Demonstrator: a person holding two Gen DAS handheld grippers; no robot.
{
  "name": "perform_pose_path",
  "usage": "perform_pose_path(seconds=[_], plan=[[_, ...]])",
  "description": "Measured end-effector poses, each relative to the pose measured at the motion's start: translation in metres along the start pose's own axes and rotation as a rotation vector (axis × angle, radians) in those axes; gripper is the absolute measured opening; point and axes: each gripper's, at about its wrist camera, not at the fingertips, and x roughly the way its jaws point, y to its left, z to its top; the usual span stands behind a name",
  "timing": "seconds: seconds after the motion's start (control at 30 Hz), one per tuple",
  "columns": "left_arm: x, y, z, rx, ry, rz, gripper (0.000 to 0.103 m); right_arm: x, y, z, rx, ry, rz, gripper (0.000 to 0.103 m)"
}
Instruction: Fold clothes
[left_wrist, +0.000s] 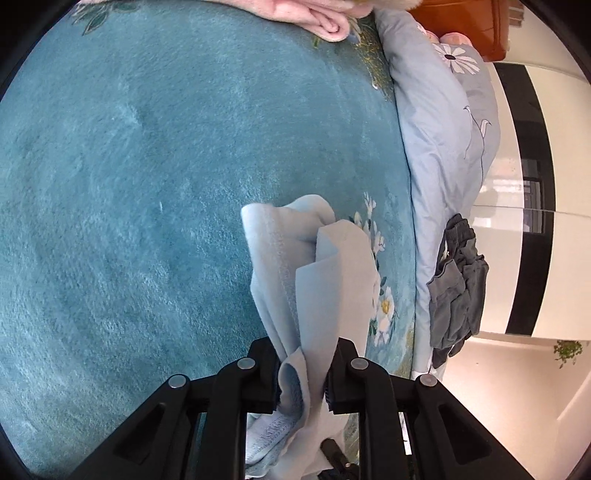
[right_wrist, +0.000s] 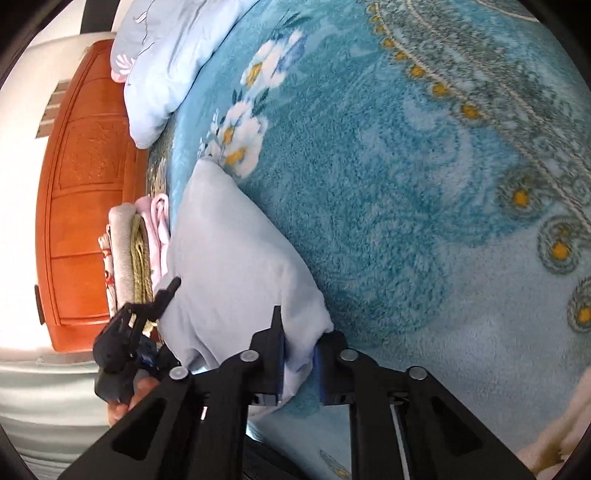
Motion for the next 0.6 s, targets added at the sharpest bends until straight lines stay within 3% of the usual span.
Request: perform_pose_path(seconds=[0.17,0.3,0.4,0.53,0.6], plan=[[-0.008,-0.035,-0.035,0.152,0.012,-0.053,0.019,-0.037,0.012,0.022,-0.061,-0.061,0.035,0.009],[-0.006,-0.054,-0.076,0.182,0.062,-0.162,0.018,-0.088,0.032,0.044,-0.197,-0.122,0.003,0.009],[0.01,-0.06,-0.114,0.198,0.135,-0.181,0.019,-0.133,0.04,0.056,-0.291,-0.163,-0.03,0.009],[0.056,-0.057,-0.156,0.242,0.316,-0.039,0.02,-0.165,0.026,0.061,-0.372,-0.161,-0.166,0.009],[0.069,-0.054,-0.162,0.239,0.379,0.023,0.021,-0.163,-0.002,0.062,-0.323,-0.124,-0.246,0.009]])
